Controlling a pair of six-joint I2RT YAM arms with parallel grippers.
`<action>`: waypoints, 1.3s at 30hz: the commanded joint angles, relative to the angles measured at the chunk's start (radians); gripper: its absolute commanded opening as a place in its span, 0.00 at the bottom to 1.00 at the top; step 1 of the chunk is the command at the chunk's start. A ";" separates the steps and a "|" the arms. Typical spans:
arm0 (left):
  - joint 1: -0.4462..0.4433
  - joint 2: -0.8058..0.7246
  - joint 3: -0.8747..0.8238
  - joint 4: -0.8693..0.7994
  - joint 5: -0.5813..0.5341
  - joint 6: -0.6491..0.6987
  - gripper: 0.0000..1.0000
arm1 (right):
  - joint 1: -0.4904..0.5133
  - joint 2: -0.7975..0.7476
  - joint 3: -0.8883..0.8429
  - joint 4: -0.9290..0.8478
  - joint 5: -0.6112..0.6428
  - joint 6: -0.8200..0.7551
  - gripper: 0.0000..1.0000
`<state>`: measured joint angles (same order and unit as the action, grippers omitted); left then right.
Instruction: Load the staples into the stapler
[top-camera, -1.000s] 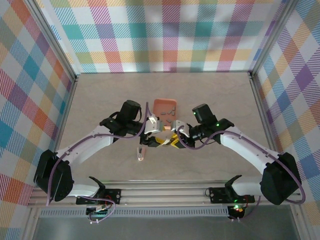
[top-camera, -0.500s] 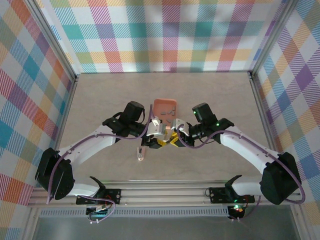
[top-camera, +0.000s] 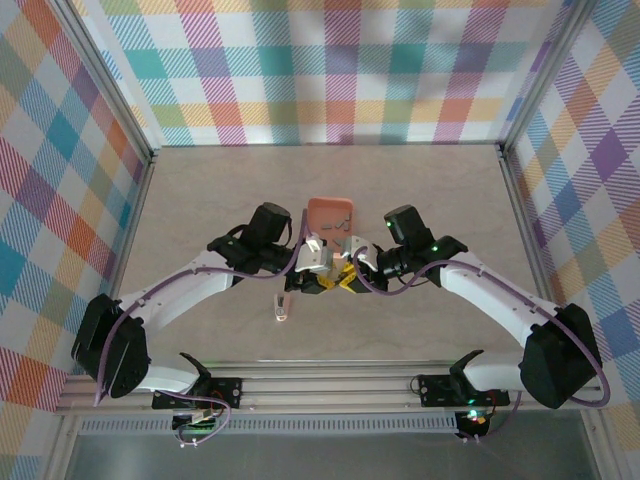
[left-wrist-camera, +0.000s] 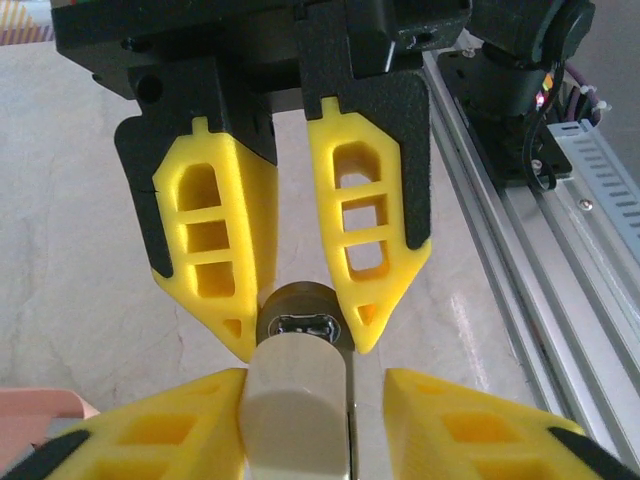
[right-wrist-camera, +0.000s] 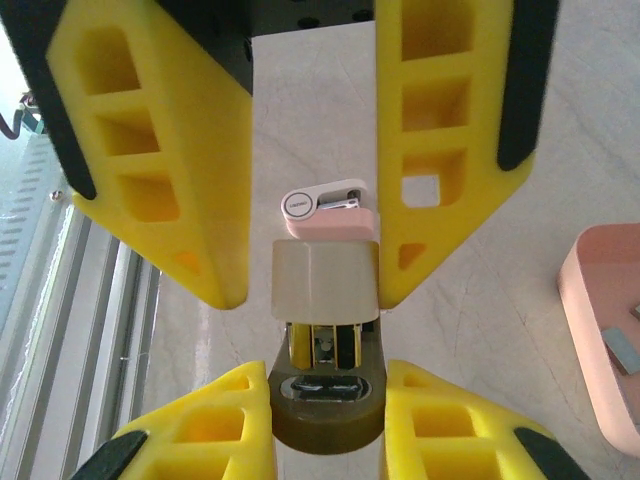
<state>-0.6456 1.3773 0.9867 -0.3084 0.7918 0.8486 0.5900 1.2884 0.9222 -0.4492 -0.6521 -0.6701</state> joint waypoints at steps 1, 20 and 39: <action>-0.009 0.008 0.032 0.014 0.015 -0.002 0.29 | 0.007 0.004 0.019 0.026 -0.041 -0.006 0.00; 0.074 -0.081 0.006 -0.003 0.106 -0.025 0.10 | -0.062 -0.034 -0.164 0.177 -0.075 0.030 0.00; 0.089 -0.151 -0.016 0.144 0.163 -0.150 0.07 | -0.050 0.059 -0.177 0.281 -0.035 0.119 0.21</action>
<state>-0.5659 1.2827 0.9657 -0.2260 0.8726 0.7296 0.5438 1.3148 0.7372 -0.1188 -0.7517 -0.5777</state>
